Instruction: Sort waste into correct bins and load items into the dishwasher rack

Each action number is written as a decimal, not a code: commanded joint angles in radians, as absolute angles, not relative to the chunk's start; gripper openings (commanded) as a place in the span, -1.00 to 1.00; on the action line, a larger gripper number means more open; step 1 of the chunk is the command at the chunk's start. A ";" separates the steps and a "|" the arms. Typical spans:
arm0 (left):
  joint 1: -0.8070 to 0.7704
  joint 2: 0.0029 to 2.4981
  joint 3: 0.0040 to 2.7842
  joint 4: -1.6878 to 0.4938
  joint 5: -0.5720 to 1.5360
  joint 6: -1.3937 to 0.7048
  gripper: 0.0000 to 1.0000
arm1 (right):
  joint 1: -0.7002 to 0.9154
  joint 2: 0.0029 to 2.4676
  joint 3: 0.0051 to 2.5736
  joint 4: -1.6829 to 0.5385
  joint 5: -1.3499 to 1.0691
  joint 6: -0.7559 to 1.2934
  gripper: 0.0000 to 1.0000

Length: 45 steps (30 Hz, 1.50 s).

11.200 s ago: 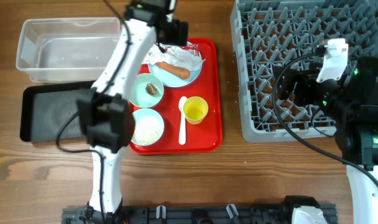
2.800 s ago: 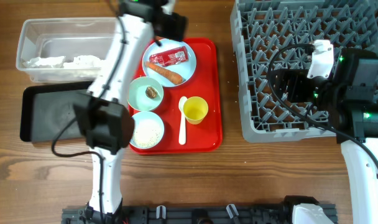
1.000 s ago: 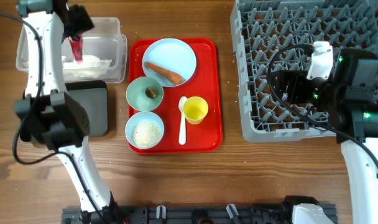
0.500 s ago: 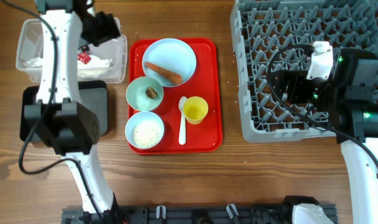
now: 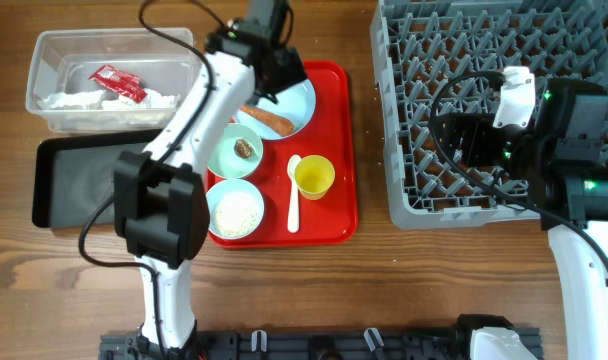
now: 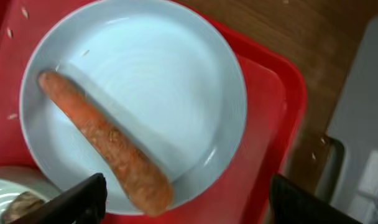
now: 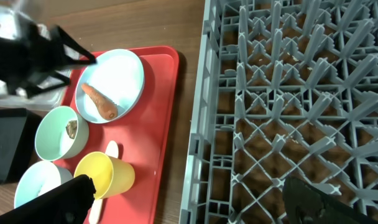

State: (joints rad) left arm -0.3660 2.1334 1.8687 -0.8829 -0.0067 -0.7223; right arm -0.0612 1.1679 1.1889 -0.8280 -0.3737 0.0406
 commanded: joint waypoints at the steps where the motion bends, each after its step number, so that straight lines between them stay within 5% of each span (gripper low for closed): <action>1: -0.362 2.142 1.747 -0.791 -0.073 -0.904 0.67 | -0.058 1.173 1.202 -0.831 -0.382 0.052 0.99; 14: -0.362 2.219 1.640 -0.675 -0.094 -0.958 0.59 | -0.058 1.173 1.202 -0.847 -0.382 0.051 0.99; 18: -0.363 2.254 1.640 -0.661 -0.090 -0.958 0.14 | -0.058 1.173 1.202 -0.855 -0.382 0.028 0.99; 23: -0.363 2.264 1.644 -0.661 -0.054 -0.942 -0.70 | -0.058 1.173 1.202 -0.854 -0.382 0.027 0.99; 25: -0.362 2.258 1.650 -0.662 -0.041 -0.910 -0.81 | -0.058 1.173 1.202 -0.854 -0.382 0.027 0.99; 31: -0.362 2.159 1.765 -0.672 -0.035 -0.683 -0.80 | -0.058 1.173 1.202 -0.853 -0.382 0.027 0.99; 38: -0.327 1.895 1.816 -0.848 -0.039 -0.680 -0.85 | -0.058 1.173 1.202 -0.850 -0.382 0.027 1.00; 45: -0.065 1.681 1.816 -1.216 -0.170 -0.688 -0.88 | -0.058 1.173 1.202 -0.850 -0.382 0.027 0.99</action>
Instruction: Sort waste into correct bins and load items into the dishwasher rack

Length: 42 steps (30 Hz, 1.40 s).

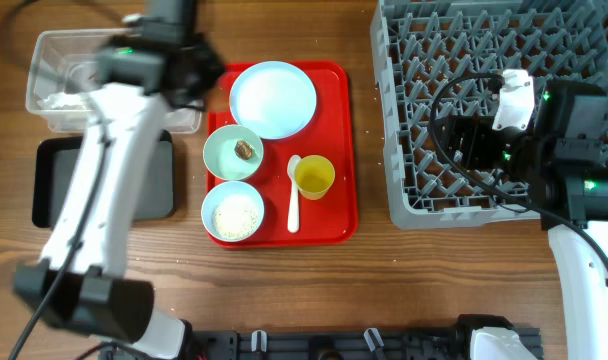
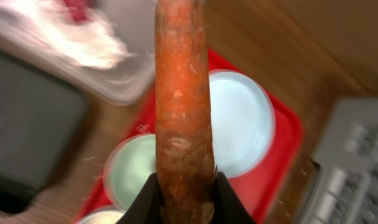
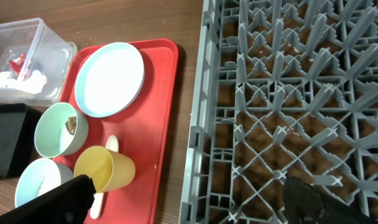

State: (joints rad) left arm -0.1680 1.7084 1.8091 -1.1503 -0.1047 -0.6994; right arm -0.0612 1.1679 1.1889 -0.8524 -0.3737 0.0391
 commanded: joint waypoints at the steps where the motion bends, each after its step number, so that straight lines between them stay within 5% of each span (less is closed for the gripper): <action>1: 0.006 1.681 1.816 -1.267 -0.181 -0.691 -0.89 | -0.058 1.173 1.202 -0.849 -0.382 0.027 0.99; 8: 0.321 1.685 1.587 -1.235 -0.180 -0.856 -0.92 | -0.058 1.173 1.202 -0.849 -0.382 0.027 0.99; 18: 0.443 1.685 1.000 -0.690 -0.159 -1.044 -0.86 | -0.058 1.173 1.202 -0.854 -0.383 0.030 0.99; 20: 0.463 1.685 0.966 -0.653 -0.159 -1.060 -0.70 | -0.058 1.173 1.202 -0.854 -0.382 0.030 1.00; 23: 0.470 1.685 0.961 -0.630 -0.170 -1.058 0.61 | -0.058 1.173 1.202 -0.854 -0.382 0.030 0.99; 24: 0.470 1.685 0.962 -0.614 -0.170 -1.051 0.73 | -0.058 1.173 1.202 -0.854 -0.382 0.030 0.99; 33: 0.427 1.420 1.089 -0.593 0.030 -0.714 0.91 | -0.058 1.173 1.202 -0.852 -0.382 0.030 1.00; 42: -0.120 1.315 1.106 -0.548 0.055 -0.347 0.88 | -0.058 1.175 1.202 -0.838 -0.383 0.030 0.99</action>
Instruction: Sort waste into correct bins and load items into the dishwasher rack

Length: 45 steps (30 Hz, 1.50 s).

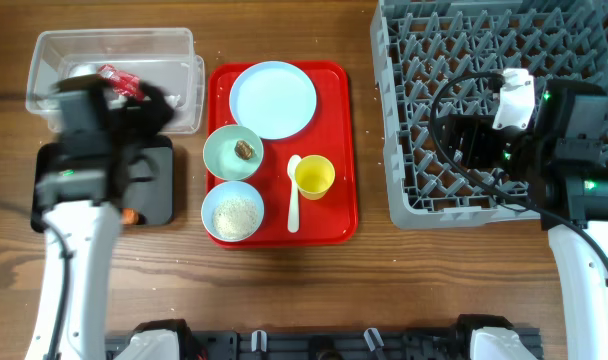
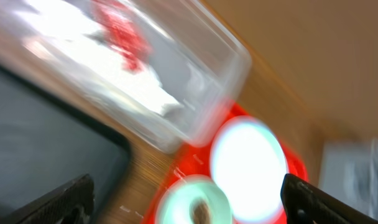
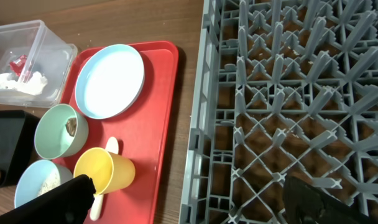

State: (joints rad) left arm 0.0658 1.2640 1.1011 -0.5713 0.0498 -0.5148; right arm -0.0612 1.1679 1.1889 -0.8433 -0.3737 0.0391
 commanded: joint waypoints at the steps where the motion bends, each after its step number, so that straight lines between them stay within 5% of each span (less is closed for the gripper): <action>1: -0.205 1.360 1.115 -0.541 0.023 -0.300 0.83 | -0.058 1.175 1.202 -0.839 -0.383 0.030 0.99; 6: -0.389 1.640 1.334 -0.729 -0.073 -0.176 0.78 | -0.058 1.175 1.202 -0.854 -0.387 0.030 0.99; 20: -0.418 2.017 1.479 -0.839 -0.072 -0.056 0.48 | -0.058 1.175 1.202 -0.861 -0.386 0.030 0.99; 31: -0.419 2.049 1.474 -0.850 -0.076 -0.167 -0.92 | -0.058 1.175 1.202 -0.861 -0.385 0.029 1.00; 40: -0.384 1.835 1.662 -1.105 0.041 -0.227 -0.92 | -0.058 1.175 1.202 -0.861 -0.386 0.030 0.99; 45: -0.176 1.728 1.662 -1.232 0.177 -0.277 -0.92 | -0.058 1.175 1.202 -0.857 -0.385 0.028 1.00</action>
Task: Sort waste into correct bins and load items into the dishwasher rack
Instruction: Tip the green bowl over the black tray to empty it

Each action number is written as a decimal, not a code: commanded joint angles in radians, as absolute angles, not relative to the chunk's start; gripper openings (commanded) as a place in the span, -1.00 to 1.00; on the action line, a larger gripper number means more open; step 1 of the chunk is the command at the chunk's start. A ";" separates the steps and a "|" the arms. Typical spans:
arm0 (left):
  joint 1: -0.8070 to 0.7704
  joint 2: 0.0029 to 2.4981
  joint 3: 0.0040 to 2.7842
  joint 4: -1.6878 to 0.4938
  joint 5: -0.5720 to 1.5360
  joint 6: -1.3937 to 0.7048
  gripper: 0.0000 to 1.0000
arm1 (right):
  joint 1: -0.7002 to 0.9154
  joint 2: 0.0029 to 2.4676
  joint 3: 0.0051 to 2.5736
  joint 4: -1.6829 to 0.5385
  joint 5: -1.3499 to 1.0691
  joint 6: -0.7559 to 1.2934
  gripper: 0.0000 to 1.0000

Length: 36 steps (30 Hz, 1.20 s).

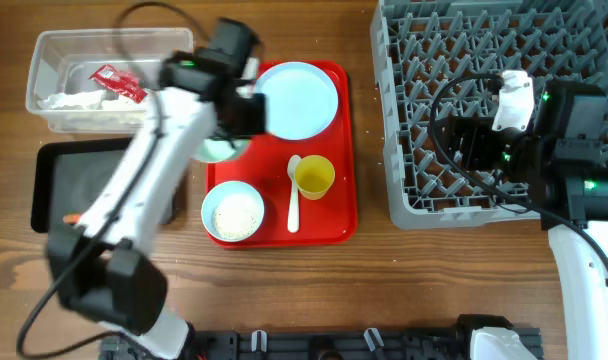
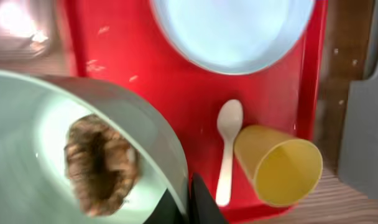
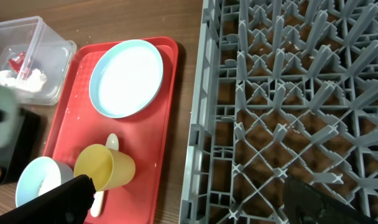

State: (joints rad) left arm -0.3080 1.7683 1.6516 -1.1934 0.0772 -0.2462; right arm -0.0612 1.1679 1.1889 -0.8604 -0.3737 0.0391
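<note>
My left gripper (image 2: 188, 200) is shut on the rim of the green bowl (image 2: 83, 155), which holds a brown lump of food (image 2: 101, 163). From overhead the bowl (image 1: 220, 150) sits at the tray's left edge, partly under the arm. The red tray (image 1: 329, 215) also carries the pale blue plate (image 1: 296, 98), yellow cup (image 1: 314, 177), white spoon (image 1: 293, 192) and a blue bowl of rice (image 1: 234, 212). My right gripper (image 3: 190, 208) hangs open over the left edge of the grey dishwasher rack (image 3: 288, 93), with nothing between its fingers.
A clear bin (image 1: 114, 80) with white paper and a red wrapper stands at the back left. In front of it lies a black bin (image 1: 94, 180) with an orange carrot end (image 1: 72, 218) showing at its front left.
My left gripper was open over the bins at the left; now it is at the tray, shut on the green bowl's rim. The plate sits further right on the tray. The right arm is unchanged.
My left gripper stood open over the carrot on the plate. Then it held the carrot up near the clear bin. Then it was open with the carrot lying in the black bin. Now it grips the green bowl at the tray.
</note>
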 commanded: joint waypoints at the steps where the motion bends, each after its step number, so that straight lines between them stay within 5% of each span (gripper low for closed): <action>1: -0.102 1.723 1.662 -1.254 0.215 -0.265 -0.92 | -0.058 1.175 1.202 -0.857 -0.385 0.028 0.99; 16: 0.703 1.866 1.381 -1.082 1.328 0.347 -0.92 | -0.058 1.182 1.202 -0.853 -0.389 0.030 0.99; 25: 0.871 2.112 1.342 -1.068 1.577 0.403 -0.92 | -0.058 1.182 1.202 -0.854 -0.390 0.030 1.00; 36: 0.864 2.062 1.356 -1.117 1.577 0.266 -0.92 | -0.058 1.182 1.202 -0.849 -0.390 0.030 0.99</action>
State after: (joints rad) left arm 0.8715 2.1204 1.3457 -1.0908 1.5440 0.2790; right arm -0.0612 1.1755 1.1889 -0.8555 -0.3740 0.0391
